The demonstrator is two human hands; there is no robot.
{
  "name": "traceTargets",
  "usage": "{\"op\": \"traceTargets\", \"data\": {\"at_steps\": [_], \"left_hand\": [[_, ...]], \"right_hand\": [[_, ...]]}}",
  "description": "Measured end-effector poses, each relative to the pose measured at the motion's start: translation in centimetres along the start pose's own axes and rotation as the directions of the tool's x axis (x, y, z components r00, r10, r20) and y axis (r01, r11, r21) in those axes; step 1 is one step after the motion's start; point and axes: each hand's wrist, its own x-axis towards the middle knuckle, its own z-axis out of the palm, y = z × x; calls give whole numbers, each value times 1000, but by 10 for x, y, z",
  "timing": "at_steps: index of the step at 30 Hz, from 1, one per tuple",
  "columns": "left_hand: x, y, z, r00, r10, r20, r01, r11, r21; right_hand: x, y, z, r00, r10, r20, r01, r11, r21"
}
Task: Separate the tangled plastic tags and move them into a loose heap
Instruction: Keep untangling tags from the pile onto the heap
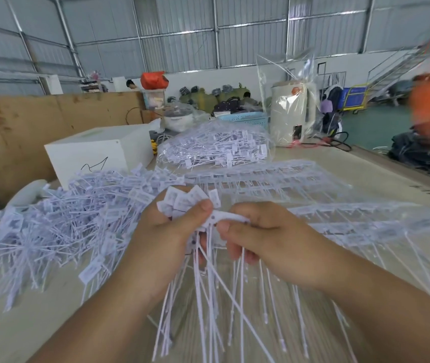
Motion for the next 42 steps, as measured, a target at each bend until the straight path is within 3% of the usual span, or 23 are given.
{"op": "traceTargets", "data": {"at_steps": [11, 14, 16, 21, 25, 30, 32, 35, 37, 40, 42], "left_hand": [[1, -3, -1, 992, 115, -45, -104, 976, 193], [2, -2, -1, 991, 113, -68, -104, 987, 124], [1, 3, 5, 990, 89, -108, -92, 996, -20], [-7, 17, 21, 988, -95, -125, 40, 921, -387], [-12, 18, 25, 974, -191, -124, 122, 896, -428], [11, 19, -16, 878, -469, -89, 380, 798, -467], [14, 15, -21, 899, -434, -50, 388, 847, -363], [7, 4, -4, 973, -232, -12, 229, 964, -135], [2, 1, 6, 983, -175, 52, 181, 975, -126], [-2, 1, 10, 972, -214, 92, 225, 964, -139], [-5, 1, 14, 974, -153, 167, 174, 978, -118]], "right_hand": [[3, 3, 4, 985, 171, 0, -170, 984, 47], [4, -1, 6, 991, 118, -59, -113, 990, 83], [4, -4, 11, 985, 43, -165, -18, 989, 148], [3, -7, 37, 897, -94, -432, 210, 951, 227], [5, -5, 44, 866, -167, -472, 259, 956, 136], [3, -6, 27, 782, -175, -599, 347, 920, 183], [2, -5, 26, 840, -195, -507, 326, 928, 183], [3, -1, 36, 916, -181, -359, 231, 968, 101], [5, 5, 38, 918, -171, -358, 205, 977, 56], [8, 13, 36, 926, -104, -364, 116, 993, 9], [9, 14, 38, 937, -36, -347, 60, 996, 58]]}}
